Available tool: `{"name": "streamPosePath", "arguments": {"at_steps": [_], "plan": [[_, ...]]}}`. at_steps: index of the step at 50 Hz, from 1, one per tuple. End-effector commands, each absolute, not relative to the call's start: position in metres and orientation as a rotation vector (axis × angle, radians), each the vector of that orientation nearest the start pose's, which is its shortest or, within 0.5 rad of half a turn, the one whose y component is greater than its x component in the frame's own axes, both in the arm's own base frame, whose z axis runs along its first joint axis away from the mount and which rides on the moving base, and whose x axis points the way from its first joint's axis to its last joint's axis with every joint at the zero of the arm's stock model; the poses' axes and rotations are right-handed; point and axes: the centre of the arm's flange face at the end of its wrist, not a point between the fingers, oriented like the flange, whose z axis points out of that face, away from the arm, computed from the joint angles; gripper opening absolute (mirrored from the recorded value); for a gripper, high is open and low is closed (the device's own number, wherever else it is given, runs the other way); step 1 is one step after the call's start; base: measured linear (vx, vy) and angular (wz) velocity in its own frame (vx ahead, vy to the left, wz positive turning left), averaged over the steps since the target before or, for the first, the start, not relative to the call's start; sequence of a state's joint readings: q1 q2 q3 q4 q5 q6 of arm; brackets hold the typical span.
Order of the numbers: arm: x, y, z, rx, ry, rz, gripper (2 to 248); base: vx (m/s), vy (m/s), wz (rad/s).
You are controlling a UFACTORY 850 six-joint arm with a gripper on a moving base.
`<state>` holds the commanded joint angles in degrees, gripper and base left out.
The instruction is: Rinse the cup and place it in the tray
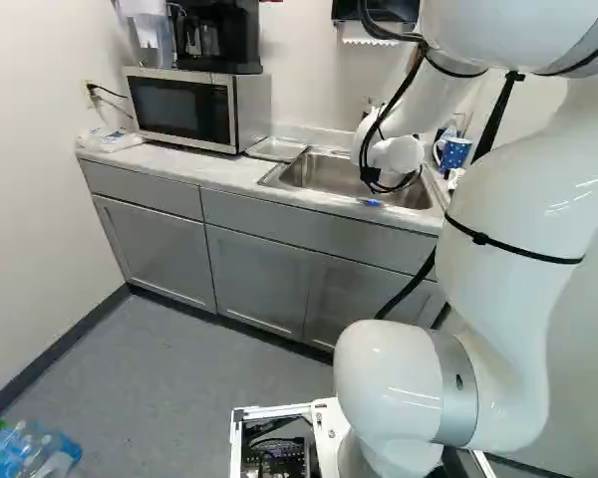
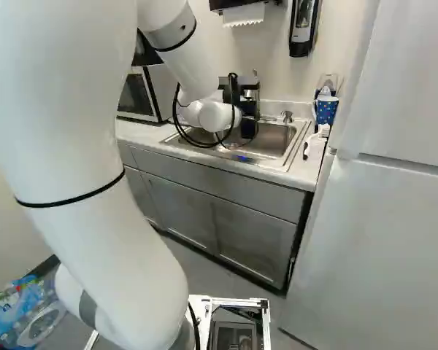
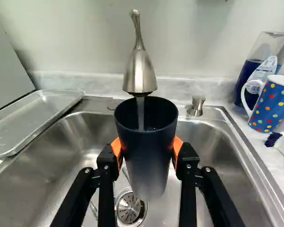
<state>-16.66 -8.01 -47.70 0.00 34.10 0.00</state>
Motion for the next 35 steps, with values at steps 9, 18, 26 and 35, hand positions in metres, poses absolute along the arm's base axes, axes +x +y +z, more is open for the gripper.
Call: {"name": "streamPosePath", "arguments": {"at_steps": [9,18,26,35], "plan": [[0.5061,-0.1514,0.4931,-2.634,0.385,-1.977,122,0.000,0.000,0.000],[0.5061,-0.1514,0.4931,-2.634,0.385,-1.977,122,0.000,0.000,0.000],[0.5061,-0.1514,0.4931,-2.634,0.385,-1.977,122,0.000,0.000,0.000],[0.5061,-0.1514,0.4931,-2.634,0.385,-1.977,122,0.000,0.000,0.000]]}}
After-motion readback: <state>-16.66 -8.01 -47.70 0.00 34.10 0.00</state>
